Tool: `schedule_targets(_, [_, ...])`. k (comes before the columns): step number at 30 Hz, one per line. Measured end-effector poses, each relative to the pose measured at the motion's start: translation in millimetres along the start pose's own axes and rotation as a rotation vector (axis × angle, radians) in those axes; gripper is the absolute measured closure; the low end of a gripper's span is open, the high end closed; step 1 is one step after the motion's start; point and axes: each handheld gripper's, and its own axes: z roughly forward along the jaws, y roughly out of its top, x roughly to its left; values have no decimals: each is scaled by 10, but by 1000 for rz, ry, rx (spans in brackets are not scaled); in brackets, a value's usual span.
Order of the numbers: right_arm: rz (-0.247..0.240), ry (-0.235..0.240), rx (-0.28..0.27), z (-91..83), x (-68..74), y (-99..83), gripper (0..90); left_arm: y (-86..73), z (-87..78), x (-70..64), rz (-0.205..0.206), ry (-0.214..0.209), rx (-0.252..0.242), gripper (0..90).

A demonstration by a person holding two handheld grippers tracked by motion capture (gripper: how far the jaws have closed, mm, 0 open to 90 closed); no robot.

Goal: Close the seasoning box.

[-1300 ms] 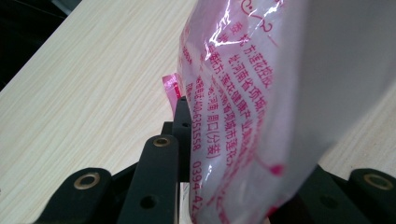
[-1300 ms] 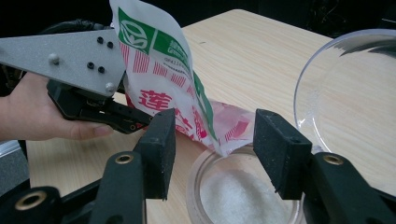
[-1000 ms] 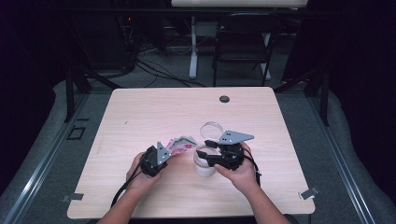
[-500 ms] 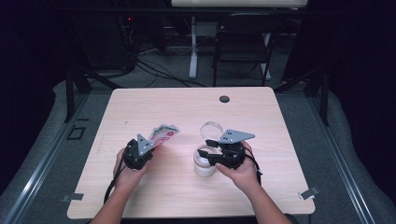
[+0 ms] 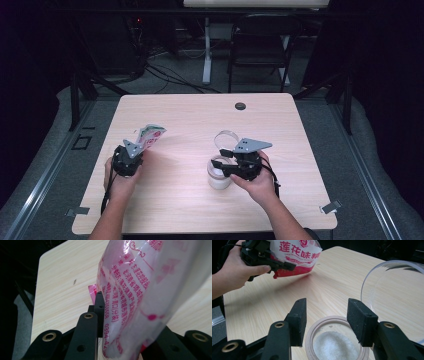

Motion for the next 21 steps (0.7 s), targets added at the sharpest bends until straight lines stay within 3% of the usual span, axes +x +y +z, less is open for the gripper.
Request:
schedule_targets(6, [3, 3, -1, 5, -6, 3, 507, -61, 46, 108, -13, 16, 47, 761])
schedule_targets(10, [0, 5, 4, 15, 0, 4, 507, -101, 92, 136, -62, -5, 61, 760])
schedule_targets(14, [-4, 5, -2, 11, 7, 9, 506, -115, 92, 157, -102, -7, 60, 758])
schedule_targets(21, [0, 6, -7, 20, 11, 14, 507, -137, 68, 163, -126, -11, 44, 718])
